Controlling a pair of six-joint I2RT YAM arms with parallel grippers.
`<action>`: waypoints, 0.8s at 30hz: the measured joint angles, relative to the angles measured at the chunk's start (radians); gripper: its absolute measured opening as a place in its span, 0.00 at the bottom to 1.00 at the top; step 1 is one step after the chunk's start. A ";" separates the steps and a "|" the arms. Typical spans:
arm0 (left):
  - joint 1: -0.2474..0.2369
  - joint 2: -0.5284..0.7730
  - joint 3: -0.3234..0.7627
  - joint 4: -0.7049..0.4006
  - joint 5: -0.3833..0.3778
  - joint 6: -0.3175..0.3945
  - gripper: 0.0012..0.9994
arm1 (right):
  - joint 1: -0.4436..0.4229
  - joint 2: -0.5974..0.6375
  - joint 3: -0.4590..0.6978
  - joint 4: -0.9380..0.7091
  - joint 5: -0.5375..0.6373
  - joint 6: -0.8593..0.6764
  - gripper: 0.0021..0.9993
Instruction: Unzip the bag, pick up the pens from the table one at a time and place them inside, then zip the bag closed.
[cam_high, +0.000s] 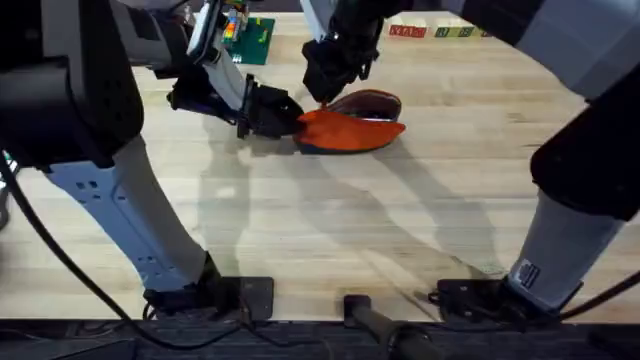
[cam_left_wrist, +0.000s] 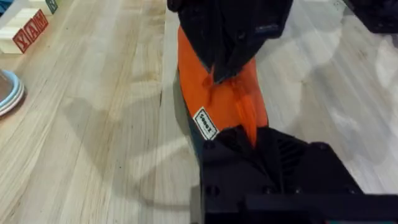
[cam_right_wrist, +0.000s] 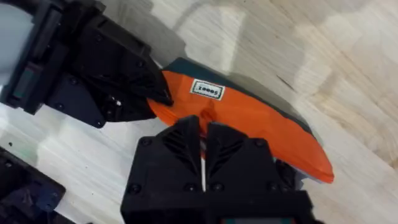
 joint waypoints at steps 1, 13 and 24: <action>0.000 0.000 0.000 0.000 0.001 0.000 0.04 | -0.004 0.000 0.000 -0.003 -0.003 0.000 0.03; 0.000 0.000 0.000 0.002 0.010 0.000 0.04 | -0.055 0.000 0.000 -0.011 -0.031 -0.004 0.03; 0.000 0.000 0.000 -0.004 -0.005 0.000 0.04 | -0.149 0.000 0.004 -0.006 0.041 -0.029 0.03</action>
